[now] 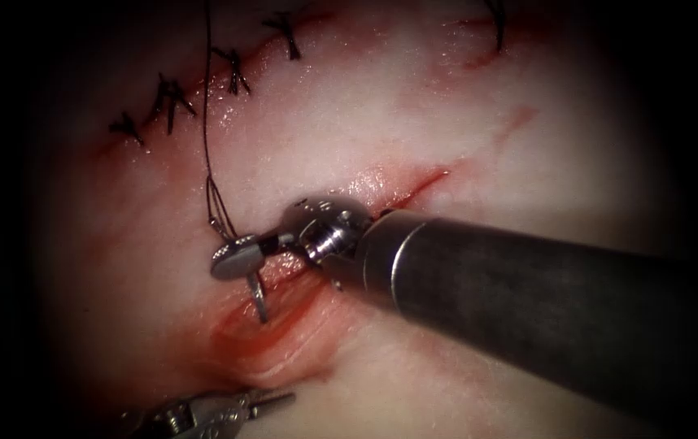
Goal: Wound Closure
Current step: Push needle through bottom of wound with right tool
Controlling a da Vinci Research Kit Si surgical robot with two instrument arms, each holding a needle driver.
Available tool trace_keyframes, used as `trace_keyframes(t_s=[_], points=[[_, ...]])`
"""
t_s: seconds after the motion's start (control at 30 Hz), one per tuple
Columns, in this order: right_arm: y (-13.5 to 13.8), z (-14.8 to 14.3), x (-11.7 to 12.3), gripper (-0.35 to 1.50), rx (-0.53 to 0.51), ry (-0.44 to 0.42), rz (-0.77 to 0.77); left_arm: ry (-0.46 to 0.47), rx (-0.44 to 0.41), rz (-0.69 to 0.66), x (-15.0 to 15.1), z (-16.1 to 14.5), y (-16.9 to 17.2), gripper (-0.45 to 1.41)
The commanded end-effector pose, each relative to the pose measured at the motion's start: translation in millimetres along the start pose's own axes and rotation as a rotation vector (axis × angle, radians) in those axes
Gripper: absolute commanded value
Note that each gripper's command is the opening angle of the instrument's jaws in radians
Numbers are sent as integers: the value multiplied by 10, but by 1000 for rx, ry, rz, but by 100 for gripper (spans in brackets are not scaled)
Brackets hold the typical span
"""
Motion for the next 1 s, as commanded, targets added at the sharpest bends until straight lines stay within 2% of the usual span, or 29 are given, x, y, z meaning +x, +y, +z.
trace_keyframes(t_s=[0.03, 1.0], points=[[4, 8, 1, -35, 2, -3, 2, 1, 1, 1, 0, 8, -1, -13], [-26, 17, -27, -35, 55, -19, 106, 0, 1, 3, -3, 6, -3, -20]])
